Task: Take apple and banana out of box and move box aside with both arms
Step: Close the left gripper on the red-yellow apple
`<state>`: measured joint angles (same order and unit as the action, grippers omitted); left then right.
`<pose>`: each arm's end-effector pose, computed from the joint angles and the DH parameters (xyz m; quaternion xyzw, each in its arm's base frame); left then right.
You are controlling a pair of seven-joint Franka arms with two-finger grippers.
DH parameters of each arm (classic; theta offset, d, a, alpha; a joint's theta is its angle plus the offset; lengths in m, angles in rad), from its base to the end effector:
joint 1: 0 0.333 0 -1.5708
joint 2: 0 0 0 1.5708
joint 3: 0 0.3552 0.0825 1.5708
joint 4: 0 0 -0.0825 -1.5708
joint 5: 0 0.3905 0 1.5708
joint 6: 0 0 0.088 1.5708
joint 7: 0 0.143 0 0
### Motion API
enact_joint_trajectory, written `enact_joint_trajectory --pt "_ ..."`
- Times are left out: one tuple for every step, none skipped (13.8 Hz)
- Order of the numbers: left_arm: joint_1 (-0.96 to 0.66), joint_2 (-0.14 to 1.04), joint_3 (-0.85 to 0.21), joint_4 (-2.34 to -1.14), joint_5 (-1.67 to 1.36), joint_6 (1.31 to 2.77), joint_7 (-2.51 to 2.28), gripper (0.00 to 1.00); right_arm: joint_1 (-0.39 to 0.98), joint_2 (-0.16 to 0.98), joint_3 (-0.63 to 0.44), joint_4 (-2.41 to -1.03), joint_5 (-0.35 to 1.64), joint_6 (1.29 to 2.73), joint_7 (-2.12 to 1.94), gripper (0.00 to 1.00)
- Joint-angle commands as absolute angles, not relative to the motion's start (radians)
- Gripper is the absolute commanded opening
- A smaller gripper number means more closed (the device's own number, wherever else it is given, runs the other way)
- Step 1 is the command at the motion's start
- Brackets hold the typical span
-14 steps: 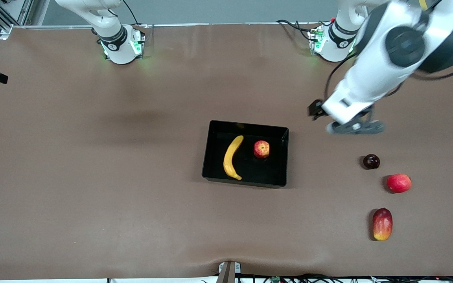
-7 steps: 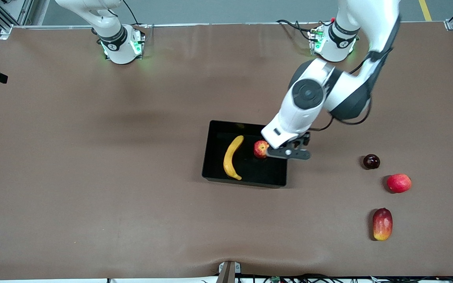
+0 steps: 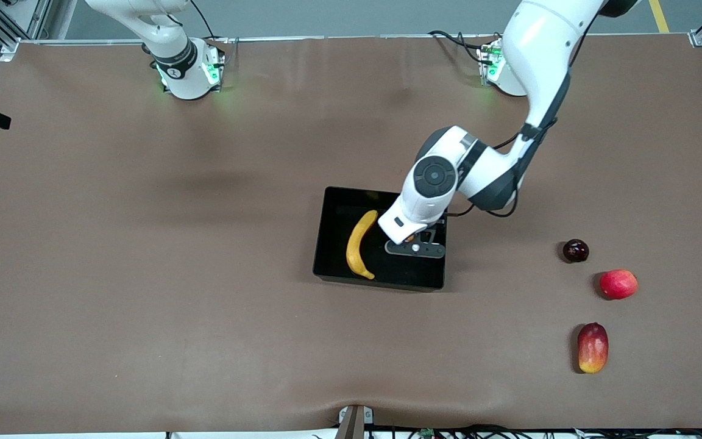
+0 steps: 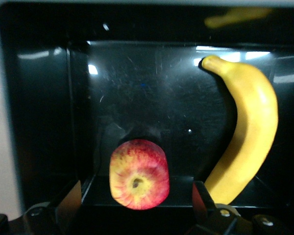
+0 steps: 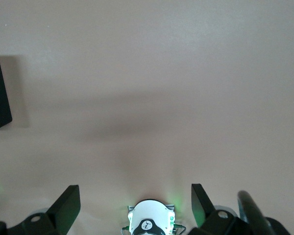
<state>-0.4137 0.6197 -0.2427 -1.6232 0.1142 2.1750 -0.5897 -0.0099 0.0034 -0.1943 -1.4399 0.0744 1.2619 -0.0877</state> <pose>0.5791 -0.4106 0.2569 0.9983 -0.0469 -0.0337 0.0058 0.5129 -0.0936 0.6633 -0.9940 0.0499 0.0843 0.0488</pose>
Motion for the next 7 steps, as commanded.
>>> enact_joint_trajectory --pt "-0.425 0.664 -0.242 -1.605 0.140 2.195 -0.635 1.00 0.003 0.003 -0.209 -1.424 0.086 1.256 -0.095 1.00" --pt "-0.425 0.675 -0.242 -1.605 0.140 2.198 -0.638 1.00 0.008 0.006 -0.210 -1.422 0.084 1.256 -0.095 1.00" --pt "-0.425 0.684 -0.241 -1.605 0.140 2.198 -0.640 1.00 0.008 0.012 -0.209 -1.419 0.083 1.258 -0.095 1.00" --pt "-0.425 0.689 -0.241 -1.606 0.140 2.198 -0.640 1.00 0.005 0.015 -0.209 -1.414 0.084 1.259 -0.095 1.00" --pt "-0.425 0.695 -0.241 -1.606 0.140 2.198 -0.640 0.93 0.002 0.024 -0.209 -1.411 0.084 1.261 -0.095 1.00" --pt "-0.425 0.698 -0.241 -1.603 0.140 2.198 -0.640 0.74 -0.002 0.029 -0.209 -1.410 0.083 1.261 -0.095 1.00" --pt "-0.426 0.698 -0.241 -1.601 0.140 2.198 -0.640 0.47 -0.002 0.034 -0.209 -1.404 0.083 1.262 -0.095 1.00"
